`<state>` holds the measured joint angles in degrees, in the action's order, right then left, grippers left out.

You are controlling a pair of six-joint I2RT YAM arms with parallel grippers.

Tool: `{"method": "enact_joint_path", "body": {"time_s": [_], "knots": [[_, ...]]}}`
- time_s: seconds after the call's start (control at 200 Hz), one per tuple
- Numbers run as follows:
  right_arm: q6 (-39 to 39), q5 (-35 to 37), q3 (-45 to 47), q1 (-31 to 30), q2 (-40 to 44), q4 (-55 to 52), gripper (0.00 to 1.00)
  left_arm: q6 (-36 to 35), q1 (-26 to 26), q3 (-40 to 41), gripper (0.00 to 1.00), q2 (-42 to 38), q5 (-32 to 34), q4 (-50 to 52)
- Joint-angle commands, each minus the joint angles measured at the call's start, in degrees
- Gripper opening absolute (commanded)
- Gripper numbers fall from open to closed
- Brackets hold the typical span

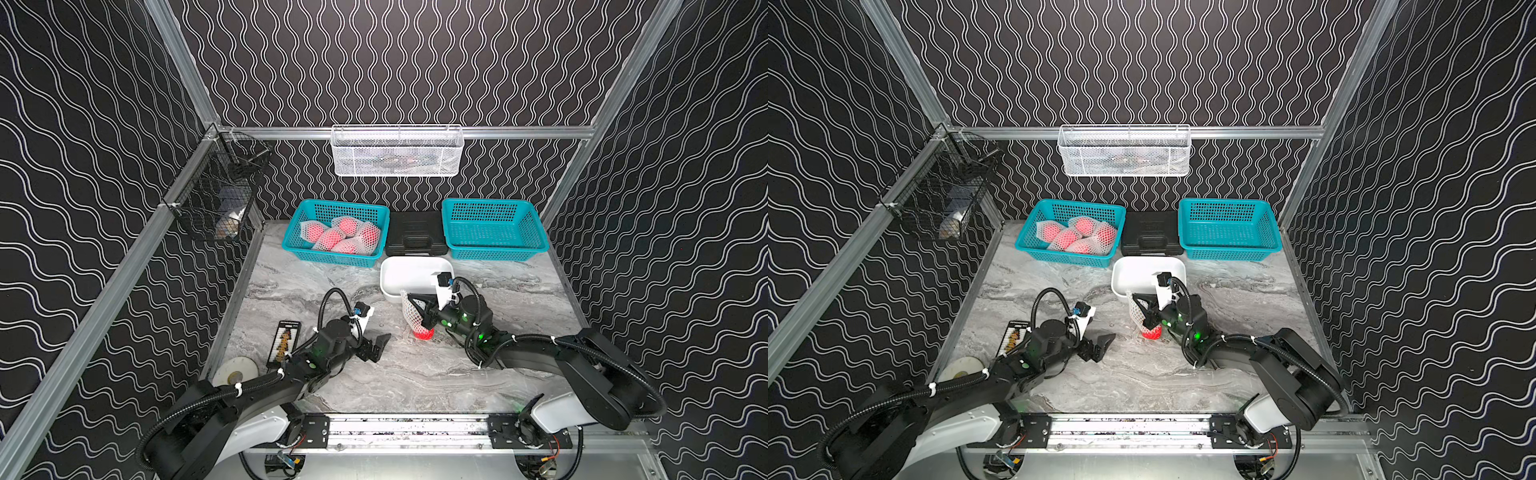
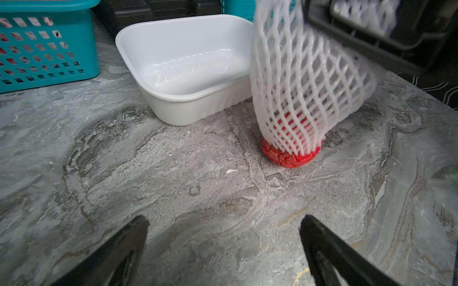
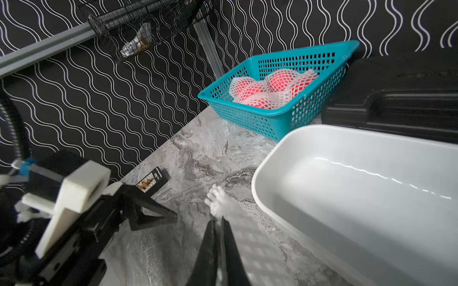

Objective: Remove foam nets from apples
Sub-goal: Remove the foam net from the apple.

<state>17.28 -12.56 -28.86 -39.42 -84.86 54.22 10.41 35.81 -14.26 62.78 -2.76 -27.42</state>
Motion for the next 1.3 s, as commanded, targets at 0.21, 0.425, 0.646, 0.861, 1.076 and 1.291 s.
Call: {"method": "enact_joint_path", "body": {"time_s": [0.21, 0.425, 0.646, 0.861, 1.076, 1.291], "knots": [[-1.07, -0.06, -1.17, 0.04, 1.47, -2.65, 0.00, -0.18, -0.02, -0.25, 0.99, 0.33, 0.42, -3.13], [-1.11, -1.77, -3.95, 0.11, 5.07, -7.65, 0.00, 0.21, 0.03, -0.24, 0.99, -1.05, 1.09, -2.64], [2.63, -2.34, -7.81, 1.73, 6.72, -11.63, 0.00, 1.61, -0.03, -0.15, 0.99, -3.14, 1.97, -3.38], [19.49, -11.83, -18.60, 11.81, -0.55, -15.31, 0.00, 4.03, 0.00, -0.66, 0.99, -3.46, 1.67, -6.25], [31.34, -11.89, -25.42, 16.83, -13.28, -7.44, 0.00, 4.43, -0.04, -2.19, 0.99, -0.61, 1.07, -9.19], [36.20, -3.84, -26.01, 16.48, -25.46, 6.88, 0.00, 6.02, 0.01, -1.30, 0.99, 0.58, 0.83, -12.65]]}}
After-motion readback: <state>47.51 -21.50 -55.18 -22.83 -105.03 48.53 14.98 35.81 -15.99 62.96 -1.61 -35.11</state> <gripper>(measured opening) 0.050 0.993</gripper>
